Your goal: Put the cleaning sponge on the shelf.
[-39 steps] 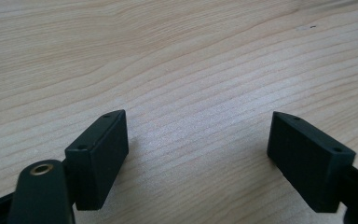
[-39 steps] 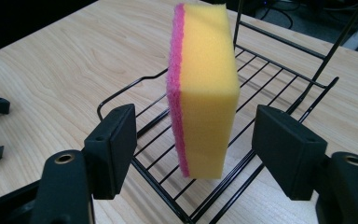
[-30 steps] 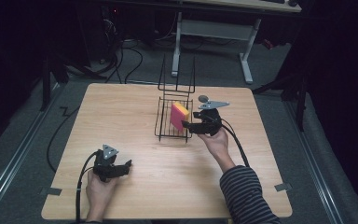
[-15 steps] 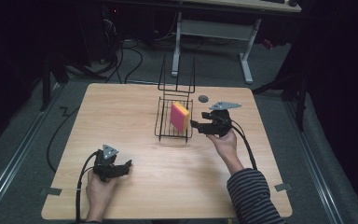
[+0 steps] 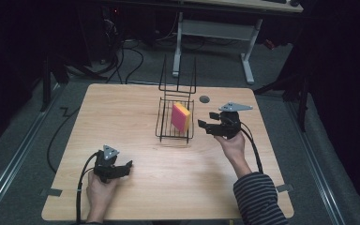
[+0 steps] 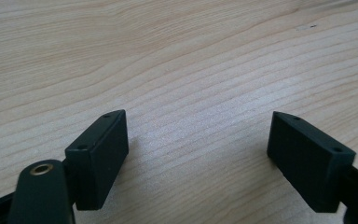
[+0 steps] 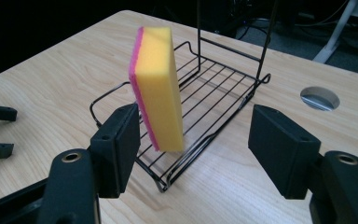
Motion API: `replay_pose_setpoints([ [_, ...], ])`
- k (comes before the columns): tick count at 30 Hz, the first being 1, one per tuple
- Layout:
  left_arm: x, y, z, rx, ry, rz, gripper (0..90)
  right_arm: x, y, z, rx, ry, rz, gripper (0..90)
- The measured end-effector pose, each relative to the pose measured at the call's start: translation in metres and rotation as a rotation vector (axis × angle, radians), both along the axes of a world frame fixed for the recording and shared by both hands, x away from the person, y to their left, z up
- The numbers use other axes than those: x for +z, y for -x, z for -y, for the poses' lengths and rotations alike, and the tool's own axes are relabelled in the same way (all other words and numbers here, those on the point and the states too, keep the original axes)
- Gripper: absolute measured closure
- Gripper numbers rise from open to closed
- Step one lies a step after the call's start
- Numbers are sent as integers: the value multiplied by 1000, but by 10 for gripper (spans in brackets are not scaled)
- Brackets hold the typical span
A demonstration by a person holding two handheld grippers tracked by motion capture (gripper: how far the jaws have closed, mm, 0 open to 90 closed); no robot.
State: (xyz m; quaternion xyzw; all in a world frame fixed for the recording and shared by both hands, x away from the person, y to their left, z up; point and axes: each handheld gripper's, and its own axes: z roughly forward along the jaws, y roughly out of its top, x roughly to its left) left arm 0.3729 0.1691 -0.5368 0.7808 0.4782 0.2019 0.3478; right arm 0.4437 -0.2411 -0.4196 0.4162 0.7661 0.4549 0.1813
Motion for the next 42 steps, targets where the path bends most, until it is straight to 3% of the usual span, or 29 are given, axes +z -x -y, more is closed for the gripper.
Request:
replay_pose_setpoints([
  [14, 0, 0, 0, 0, 0, 0, 210, 6, 14, 20, -25, 10, 0, 342],
  [18, 0, 0, 0, 1, 0, 0, 210, 6, 20, 28, -40, -27, 8, 346],
  [22, 0, 0, 0, 0, 0, 0, 210, 6, 27, 35, -50, -20, 6, 345],
  [30, 0, 0, 0, 0, 0, 0, 210, 13, 38, 35, -40, -10, 28, 345],
  [34, 0, 0, 0, 0, 0, 0, 210, 12, 43, 37, -46, -25, 40, 350],
  [42, 0, 0, 0, 1, 0, 0, 210, 3, 54, 50, -59, -57, 19, 346],
])
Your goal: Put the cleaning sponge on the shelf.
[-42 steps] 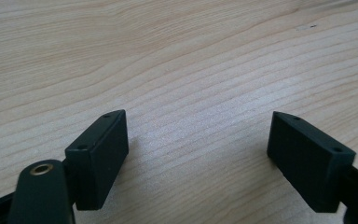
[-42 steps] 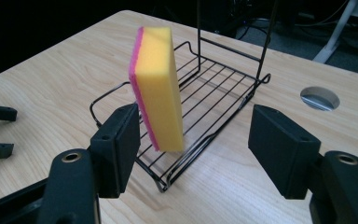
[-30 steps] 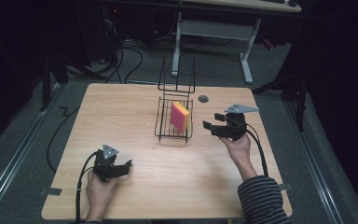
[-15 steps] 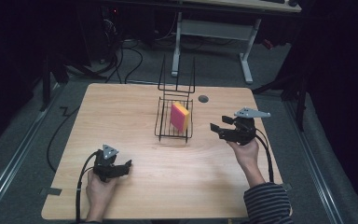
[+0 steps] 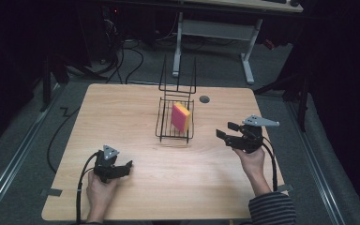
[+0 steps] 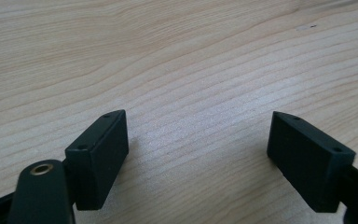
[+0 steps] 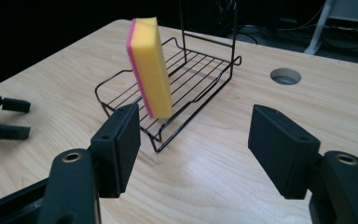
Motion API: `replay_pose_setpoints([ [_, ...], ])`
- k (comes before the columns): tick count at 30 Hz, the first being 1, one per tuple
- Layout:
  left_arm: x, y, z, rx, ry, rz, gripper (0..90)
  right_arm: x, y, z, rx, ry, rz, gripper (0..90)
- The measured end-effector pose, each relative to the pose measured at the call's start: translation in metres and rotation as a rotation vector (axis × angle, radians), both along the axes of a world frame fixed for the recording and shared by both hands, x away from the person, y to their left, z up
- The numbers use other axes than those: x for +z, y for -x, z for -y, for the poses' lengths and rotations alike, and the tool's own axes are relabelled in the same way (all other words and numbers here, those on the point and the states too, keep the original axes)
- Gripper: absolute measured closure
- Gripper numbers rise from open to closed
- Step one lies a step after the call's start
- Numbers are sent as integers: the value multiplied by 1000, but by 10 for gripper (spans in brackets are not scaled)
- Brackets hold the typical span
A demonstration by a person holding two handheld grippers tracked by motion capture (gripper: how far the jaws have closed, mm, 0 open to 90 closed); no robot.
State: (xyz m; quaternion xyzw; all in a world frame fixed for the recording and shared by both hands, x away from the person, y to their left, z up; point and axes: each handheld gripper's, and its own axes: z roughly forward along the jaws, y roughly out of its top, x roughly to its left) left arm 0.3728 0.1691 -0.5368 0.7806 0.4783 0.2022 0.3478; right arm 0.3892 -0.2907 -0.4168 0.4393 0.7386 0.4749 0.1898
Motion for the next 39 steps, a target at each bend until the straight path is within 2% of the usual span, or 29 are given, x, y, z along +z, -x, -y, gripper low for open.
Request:
replay_pose_setpoints([
  [6, 0, 0, 0, 0, 0, 0, 210, -1, 15, 5, -6, 2, 30, 349],
  [14, 0, 0, 0, -1, -1, -2, 210, -8, 23, 15, -32, -24, 31, 350],
  [21, 0, 0, 0, -1, -1, -2, 210, -12, 31, 22, -52, -30, 54, 350],
  [24, 0, 0, 0, 0, -1, 0, 210, -17, 35, 27, -60, -27, 52, 349],
  [39, 0, 0, 0, -1, -1, -2, 210, -41, 48, 44, -97, -76, 26, 346],
])
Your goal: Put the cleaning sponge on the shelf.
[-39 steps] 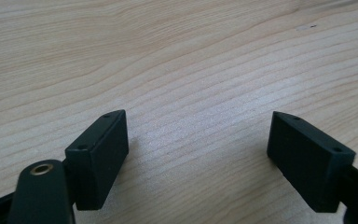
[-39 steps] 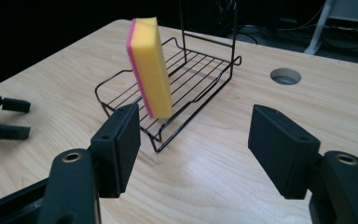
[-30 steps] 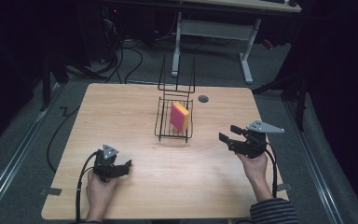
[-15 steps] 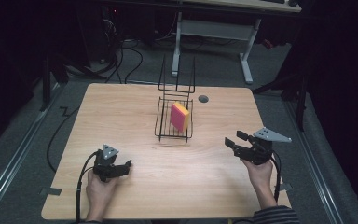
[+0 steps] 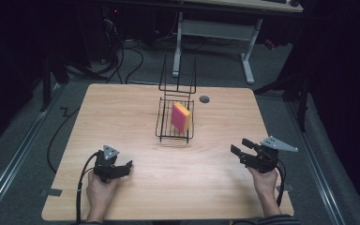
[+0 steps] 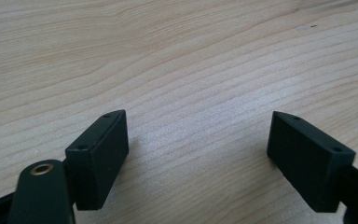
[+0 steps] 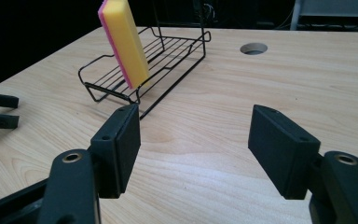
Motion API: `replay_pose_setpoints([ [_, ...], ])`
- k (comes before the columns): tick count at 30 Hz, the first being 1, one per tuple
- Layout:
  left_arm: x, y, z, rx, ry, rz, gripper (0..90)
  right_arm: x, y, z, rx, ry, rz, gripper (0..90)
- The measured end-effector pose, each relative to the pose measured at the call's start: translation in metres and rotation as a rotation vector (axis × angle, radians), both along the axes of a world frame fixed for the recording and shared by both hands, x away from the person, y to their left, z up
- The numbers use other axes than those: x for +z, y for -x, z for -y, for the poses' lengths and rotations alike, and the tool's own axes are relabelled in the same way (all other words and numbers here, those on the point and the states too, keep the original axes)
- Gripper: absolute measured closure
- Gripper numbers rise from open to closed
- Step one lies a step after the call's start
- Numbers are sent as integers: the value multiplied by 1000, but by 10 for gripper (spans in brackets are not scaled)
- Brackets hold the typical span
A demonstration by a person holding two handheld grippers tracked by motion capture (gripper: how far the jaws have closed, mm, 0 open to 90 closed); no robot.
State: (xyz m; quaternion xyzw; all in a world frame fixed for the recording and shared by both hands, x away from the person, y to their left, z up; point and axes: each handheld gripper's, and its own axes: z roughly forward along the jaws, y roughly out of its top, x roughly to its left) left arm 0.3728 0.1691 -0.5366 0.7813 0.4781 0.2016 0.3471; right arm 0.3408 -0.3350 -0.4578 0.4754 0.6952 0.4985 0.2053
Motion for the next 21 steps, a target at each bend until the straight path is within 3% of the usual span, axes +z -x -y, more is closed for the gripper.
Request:
replay_pose_setpoints([
  [10, 0, 0, 0, 0, 0, 0, 210, -17, 0, 2, -16, -18, -26, 347],
  [21, 0, 0, 0, 0, 0, 0, 210, -32, -3, -1, -27, -5, -47, 351],
])
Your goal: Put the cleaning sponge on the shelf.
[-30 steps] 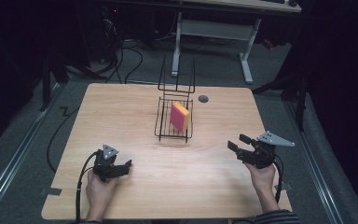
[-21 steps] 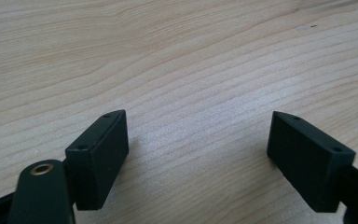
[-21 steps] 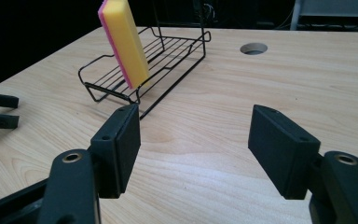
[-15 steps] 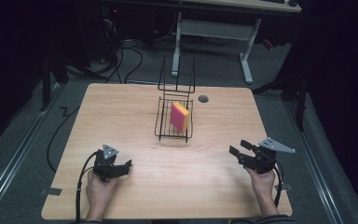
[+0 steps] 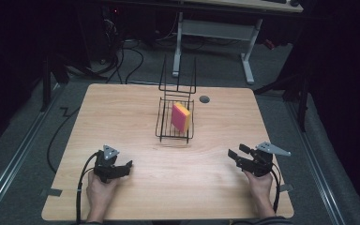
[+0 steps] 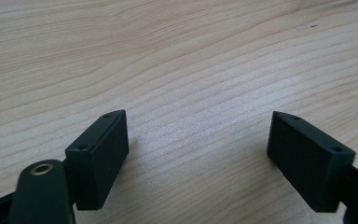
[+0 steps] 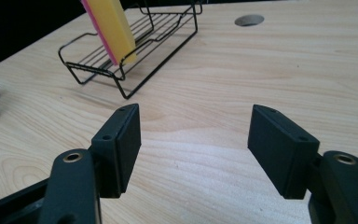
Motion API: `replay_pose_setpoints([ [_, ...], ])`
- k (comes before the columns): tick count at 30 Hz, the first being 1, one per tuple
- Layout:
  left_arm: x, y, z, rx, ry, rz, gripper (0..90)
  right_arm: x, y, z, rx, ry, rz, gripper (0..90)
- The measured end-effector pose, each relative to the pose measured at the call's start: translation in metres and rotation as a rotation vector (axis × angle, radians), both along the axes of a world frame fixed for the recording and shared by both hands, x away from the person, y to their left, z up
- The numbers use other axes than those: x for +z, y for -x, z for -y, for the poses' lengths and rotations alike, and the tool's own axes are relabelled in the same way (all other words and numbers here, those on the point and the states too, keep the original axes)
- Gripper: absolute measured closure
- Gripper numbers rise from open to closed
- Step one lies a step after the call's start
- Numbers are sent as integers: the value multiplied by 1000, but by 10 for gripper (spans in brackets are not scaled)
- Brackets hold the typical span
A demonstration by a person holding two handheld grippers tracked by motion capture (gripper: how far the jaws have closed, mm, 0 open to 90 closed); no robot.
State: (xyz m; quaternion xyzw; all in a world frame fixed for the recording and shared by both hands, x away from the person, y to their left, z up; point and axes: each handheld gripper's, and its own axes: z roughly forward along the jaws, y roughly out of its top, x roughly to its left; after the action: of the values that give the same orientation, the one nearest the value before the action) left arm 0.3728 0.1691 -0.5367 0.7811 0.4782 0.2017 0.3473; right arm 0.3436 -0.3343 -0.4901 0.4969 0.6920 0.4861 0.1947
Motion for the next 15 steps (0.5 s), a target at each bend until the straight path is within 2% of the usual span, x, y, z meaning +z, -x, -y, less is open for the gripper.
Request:
replay_pose_setpoints([
  [2, 0, 0, 0, 1, 0, 1, 210, -3, 0, -1, -8, 1, -17, 354],
  [15, 0, 0, 0, 1, 0, 1, 210, -22, -8, -6, -44, 100, -87, 364],
])
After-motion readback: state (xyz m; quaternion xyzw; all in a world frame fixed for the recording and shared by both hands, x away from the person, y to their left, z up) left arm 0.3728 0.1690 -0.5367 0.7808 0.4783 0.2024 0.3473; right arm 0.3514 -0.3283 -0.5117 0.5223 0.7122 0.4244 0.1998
